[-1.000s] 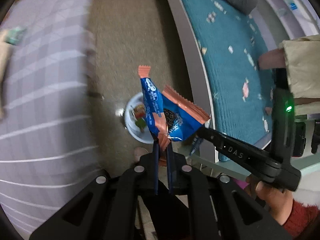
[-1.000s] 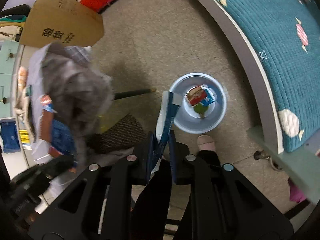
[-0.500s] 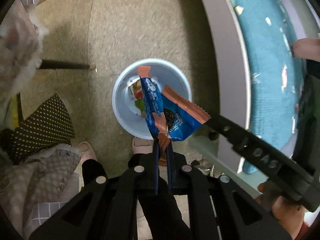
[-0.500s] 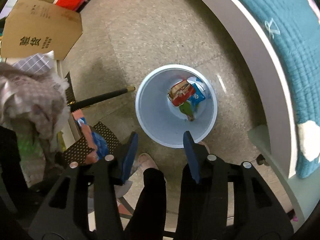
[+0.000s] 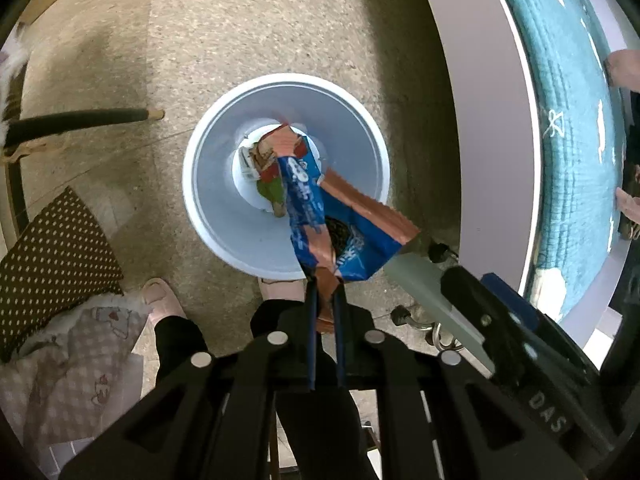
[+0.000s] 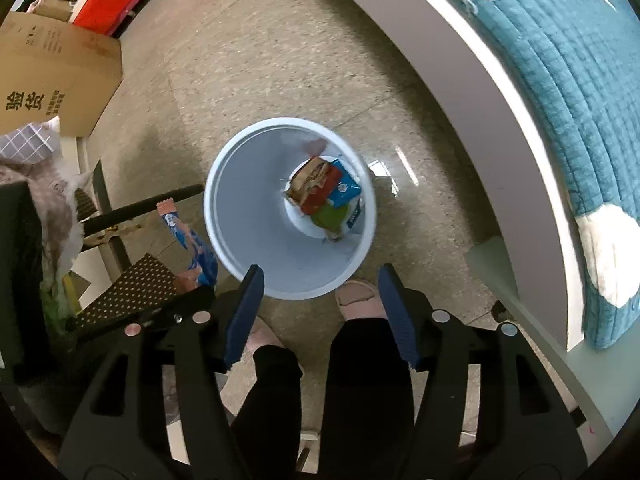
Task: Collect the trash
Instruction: 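Open right tool over the bin, then open left tool to drop wrapper, then move both tools back to the table above the remaining trash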
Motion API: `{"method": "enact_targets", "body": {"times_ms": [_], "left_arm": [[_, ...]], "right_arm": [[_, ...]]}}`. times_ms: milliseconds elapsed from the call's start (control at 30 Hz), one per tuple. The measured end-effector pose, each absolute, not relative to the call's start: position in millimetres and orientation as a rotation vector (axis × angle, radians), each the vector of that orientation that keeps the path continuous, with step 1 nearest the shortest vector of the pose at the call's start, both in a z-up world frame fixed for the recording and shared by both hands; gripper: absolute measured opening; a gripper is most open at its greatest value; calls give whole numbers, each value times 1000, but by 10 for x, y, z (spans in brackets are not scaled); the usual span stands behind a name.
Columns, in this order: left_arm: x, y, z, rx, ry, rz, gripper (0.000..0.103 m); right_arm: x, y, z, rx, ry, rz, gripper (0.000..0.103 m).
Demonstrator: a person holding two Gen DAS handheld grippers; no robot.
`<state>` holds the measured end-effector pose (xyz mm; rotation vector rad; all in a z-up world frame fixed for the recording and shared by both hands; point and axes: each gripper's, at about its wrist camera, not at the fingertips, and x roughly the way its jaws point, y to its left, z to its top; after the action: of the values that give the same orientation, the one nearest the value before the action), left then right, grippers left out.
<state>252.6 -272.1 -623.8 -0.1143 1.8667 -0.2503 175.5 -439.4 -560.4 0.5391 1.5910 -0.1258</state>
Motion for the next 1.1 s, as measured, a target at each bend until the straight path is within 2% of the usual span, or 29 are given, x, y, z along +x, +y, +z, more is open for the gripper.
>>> {"method": "enact_targets", "body": {"times_ms": [300, 333, 400, 433, 467, 600, 800, 1100], "left_arm": [[2625, -2914, -6579, -104, 1886, -273, 19], [2630, -2919, -6606, -104, 1892, -270, 23], [2640, -2922, -6634, -122, 1908, -274, 40], [2647, -2912, -6623, -135, 1910, -274, 55], [2650, -2899, -6592, -135, 1903, -268, 62], [2667, -2853, -6458, -124, 1903, -254, 63], [2667, -2690, -5876, -103, 1870, -217, 65], [2551, -2345, -4308, -124, 1712, -190, 71]], "right_arm": [[1693, -4518, -5774, 540, 1559, -171, 60], [1682, -4535, -5783, 538, 1558, -177, 60], [1661, -4570, -5780, 549, 1556, -185, 60], [1651, -4592, -5774, 552, 1556, -189, 60], [1646, -4613, -5751, 554, 1555, -198, 60], [1646, -4632, -5613, 565, 1551, -204, 60], [1685, -4569, -5124, 570, 1542, -173, 60], [1891, -4250, -3884, 513, 1479, -10, 61]]}}
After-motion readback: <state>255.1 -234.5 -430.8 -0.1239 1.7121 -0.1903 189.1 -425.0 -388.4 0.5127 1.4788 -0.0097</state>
